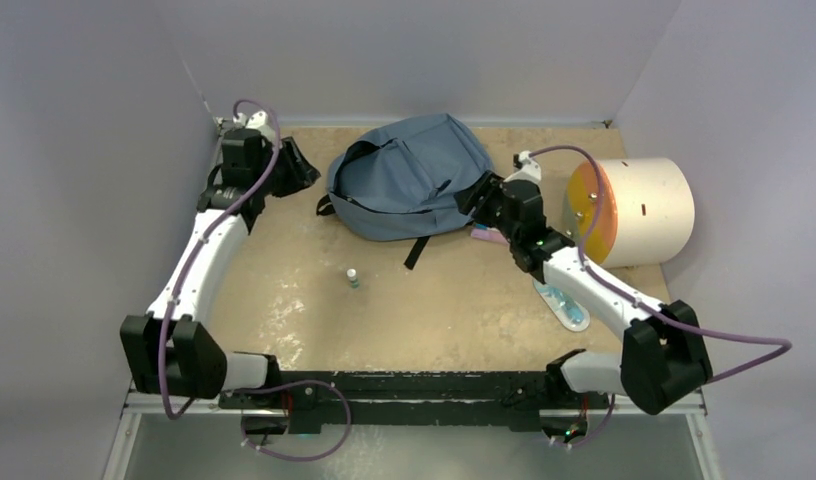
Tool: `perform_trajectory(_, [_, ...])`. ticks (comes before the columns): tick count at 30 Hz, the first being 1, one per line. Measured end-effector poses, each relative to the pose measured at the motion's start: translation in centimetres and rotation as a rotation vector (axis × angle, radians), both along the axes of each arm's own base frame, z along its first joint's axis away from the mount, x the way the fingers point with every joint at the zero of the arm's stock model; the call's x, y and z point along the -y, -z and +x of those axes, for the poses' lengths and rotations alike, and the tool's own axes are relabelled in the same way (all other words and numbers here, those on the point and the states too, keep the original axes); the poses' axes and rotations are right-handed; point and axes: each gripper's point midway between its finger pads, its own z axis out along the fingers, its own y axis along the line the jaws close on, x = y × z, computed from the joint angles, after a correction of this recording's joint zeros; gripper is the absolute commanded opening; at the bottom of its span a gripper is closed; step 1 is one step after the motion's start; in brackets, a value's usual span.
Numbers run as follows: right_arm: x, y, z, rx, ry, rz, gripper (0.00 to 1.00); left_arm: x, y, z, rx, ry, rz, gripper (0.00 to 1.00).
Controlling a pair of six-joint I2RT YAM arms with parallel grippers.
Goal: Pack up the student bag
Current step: Zip the student bag at the center of the board.
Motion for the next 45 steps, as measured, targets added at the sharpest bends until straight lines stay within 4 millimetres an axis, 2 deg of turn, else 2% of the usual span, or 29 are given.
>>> perform_trajectory(3, [-2.1, 0.4, -1.3, -0.015, -0.058, -0.008, 0.61, 0.3, -1.8, -1.2, 0.06, -0.02, 0.008, 0.52])
perform_trajectory(5, [-3.3, 1.0, -2.0, -0.031, -0.091, -0.013, 0.61, 1.8, -2.3, -2.4, 0.1, -0.015, 0.025, 0.53])
perform_trajectory(8, [-4.4, 1.8, -2.6, -0.055, -0.119, -0.017, 0.61, 5.8, -1.8, -4.5, 0.118, 0.054, 0.039, 0.54])
perform_trajectory(9, [-4.5, 2.1, -2.7, -0.063, -0.12, -0.018, 0.61, 6.8, -1.1, -4.7, 0.104, 0.068, 0.047, 0.54])
perform_trajectory(10, [-4.5, 2.2, -2.7, -0.067, -0.119, -0.018, 0.61, 7.0, -0.4, -4.5, 0.089, 0.059, 0.062, 0.54])
perform_trajectory(14, [-4.6, 2.1, -2.8, -0.067, -0.121, -0.012, 0.61, 5.5, 3.0, -2.7, 0.018, -0.035, 0.142, 0.54])
perform_trajectory(17, [-4.6, 1.8, -3.0, -0.064, -0.121, -0.011, 0.61, 4.5, 4.6, -2.2, -0.016, -0.087, 0.19, 0.54])
perform_trajectory(24, [-4.6, 1.3, -3.1, -0.054, -0.123, -0.002, 0.61, 3.5, 4.4, -1.3, 0.0, -0.145, 0.224, 0.51])
perform_trajectory(35, [-4.6, 1.3, -3.1, -0.054, -0.123, -0.002, 0.61, 3.7, 5.6, -0.2, -0.013, -0.154, 0.239, 0.34])
perform_trajectory(45, [-4.6, 1.3, -3.1, -0.054, -0.123, -0.002, 0.61, 3.4, 4.8, 0.7, 0.021, -0.168, 0.261, 0.17])
